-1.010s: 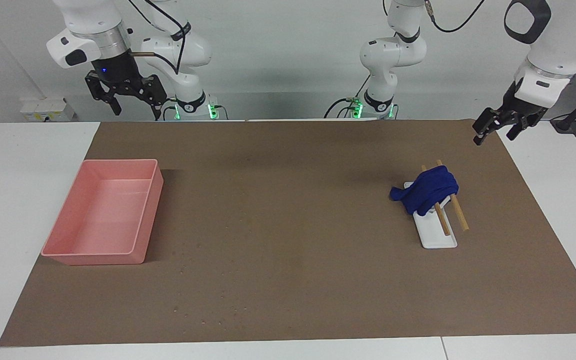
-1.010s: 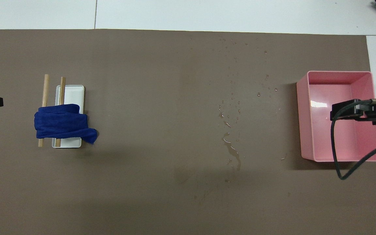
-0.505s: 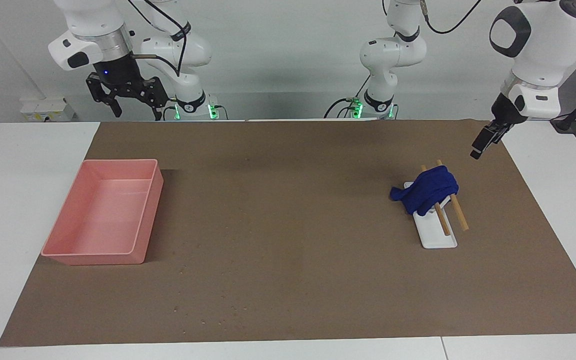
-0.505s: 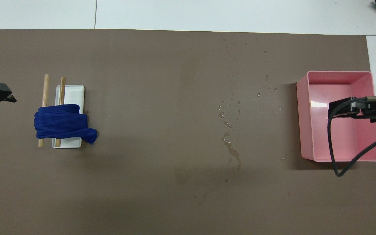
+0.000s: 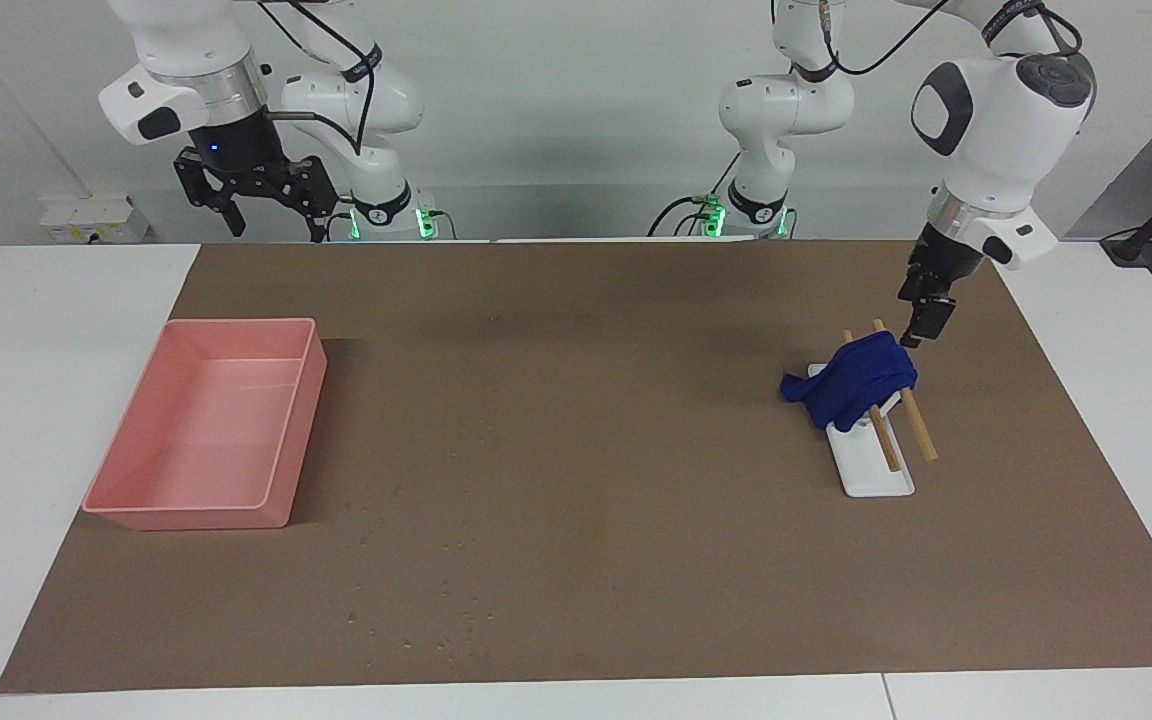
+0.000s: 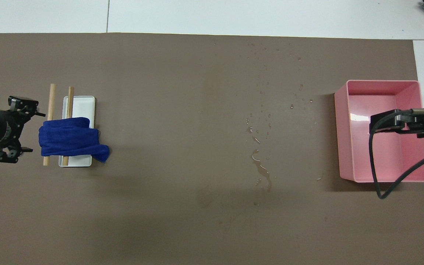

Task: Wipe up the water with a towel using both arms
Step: 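Reach the left gripper down to the blue towel on the white tray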

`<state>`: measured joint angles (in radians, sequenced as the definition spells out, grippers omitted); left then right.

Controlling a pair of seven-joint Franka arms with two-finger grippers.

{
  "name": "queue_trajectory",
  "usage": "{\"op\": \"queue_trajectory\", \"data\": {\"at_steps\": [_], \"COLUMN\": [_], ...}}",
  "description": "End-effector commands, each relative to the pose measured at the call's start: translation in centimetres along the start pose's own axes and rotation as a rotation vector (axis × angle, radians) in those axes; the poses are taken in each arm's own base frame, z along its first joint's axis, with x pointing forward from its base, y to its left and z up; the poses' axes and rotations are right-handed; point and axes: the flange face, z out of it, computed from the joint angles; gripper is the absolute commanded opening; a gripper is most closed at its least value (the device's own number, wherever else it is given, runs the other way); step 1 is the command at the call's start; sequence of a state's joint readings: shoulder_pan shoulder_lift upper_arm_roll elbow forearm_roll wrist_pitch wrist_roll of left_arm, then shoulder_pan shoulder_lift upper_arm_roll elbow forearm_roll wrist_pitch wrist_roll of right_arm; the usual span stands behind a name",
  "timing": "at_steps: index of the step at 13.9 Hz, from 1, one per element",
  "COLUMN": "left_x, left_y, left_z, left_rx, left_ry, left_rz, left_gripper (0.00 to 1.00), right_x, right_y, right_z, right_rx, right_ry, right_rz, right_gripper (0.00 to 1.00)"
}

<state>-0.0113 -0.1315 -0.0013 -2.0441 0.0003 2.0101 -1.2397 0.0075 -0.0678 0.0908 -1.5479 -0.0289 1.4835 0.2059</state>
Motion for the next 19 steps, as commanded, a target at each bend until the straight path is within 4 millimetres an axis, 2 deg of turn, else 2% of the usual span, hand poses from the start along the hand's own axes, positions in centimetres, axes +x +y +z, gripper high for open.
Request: {"op": "queue_trajectory", "data": {"at_steps": [1, 4, 6, 10, 15, 19], "left_x": [0.7, 1.6, 1.2, 1.3, 1.1, 0.5], "left_y": [-1.2, -0.7, -0.5, 0.4, 0.7, 0.5], "left_z": [2.1, 5.5, 6.3, 9.2, 10.2, 11.5], "left_rx": [-0.032, -0.068, -0.064, -0.09, -0.082, -0.092], "left_ry": [0.012, 0.014, 0.011, 0.014, 0.011, 0.012], "left_rz": [-0.094, -0.271, -0.291, -0.349, -0.367, -0.355], "left_gripper": [1.0, 1.0, 1.0, 1.0, 1.0, 1.0], "right_x": [0.0, 0.0, 0.0, -0.1, -0.3, -0.5], "right_y": [0.0, 0.0, 0.0, 0.2, 1.6, 1.4], "right_z": [0.2, 0.2, 0.2, 0.2, 0.3, 0.6], "right_rx": [-0.019, -0.015, -0.015, -0.015, -0.01, -0.011], "right_ry": [0.002, 0.007, 0.006, -0.001, -0.007, -0.008], "right_rz": [-0.02, -0.021, -0.021, -0.015, 0.003, 0.011], "right_gripper": [1.0, 1.0, 1.0, 1.0, 1.0, 1.0]}}
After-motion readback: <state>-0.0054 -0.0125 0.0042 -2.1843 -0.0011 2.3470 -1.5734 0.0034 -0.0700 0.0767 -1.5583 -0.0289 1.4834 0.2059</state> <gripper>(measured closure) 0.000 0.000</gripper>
